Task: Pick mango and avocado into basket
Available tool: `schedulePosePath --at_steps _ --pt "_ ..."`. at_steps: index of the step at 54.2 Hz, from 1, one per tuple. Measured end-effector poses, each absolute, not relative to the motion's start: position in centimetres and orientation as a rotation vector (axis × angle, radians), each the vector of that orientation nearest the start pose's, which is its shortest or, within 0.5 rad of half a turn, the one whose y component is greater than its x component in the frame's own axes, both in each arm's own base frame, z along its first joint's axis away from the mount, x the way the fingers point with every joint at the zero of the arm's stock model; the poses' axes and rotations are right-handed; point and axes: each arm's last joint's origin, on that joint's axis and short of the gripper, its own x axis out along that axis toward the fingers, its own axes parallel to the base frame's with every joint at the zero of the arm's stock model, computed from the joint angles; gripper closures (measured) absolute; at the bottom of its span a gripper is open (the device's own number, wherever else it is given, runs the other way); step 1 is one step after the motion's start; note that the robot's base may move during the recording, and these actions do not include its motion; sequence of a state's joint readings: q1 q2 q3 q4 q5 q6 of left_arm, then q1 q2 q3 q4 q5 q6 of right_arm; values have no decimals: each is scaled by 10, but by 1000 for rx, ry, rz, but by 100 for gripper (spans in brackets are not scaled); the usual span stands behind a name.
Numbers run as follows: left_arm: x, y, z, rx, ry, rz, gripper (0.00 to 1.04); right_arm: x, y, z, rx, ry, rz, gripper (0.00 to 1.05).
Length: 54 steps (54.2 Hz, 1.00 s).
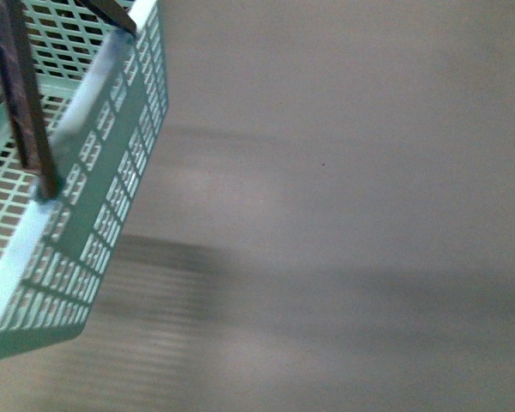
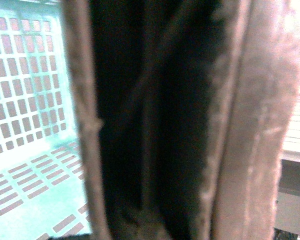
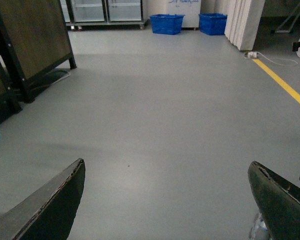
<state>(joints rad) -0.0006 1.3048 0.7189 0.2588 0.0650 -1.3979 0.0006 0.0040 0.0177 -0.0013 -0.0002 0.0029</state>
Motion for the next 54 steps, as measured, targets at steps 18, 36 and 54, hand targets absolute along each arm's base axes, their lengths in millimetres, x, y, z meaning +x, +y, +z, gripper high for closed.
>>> schedulePosePath --at_steps 18,36,54 --pt "189 4 301 -1420 180 171 91 97 0 169 3 -12 0 9" --pt "185 4 303 -1430 176 159 91 97 0 169 2 -12 0 9" --pt "185 4 301 -1429 178 165 91 97 0 169 3 -12 -2 9"
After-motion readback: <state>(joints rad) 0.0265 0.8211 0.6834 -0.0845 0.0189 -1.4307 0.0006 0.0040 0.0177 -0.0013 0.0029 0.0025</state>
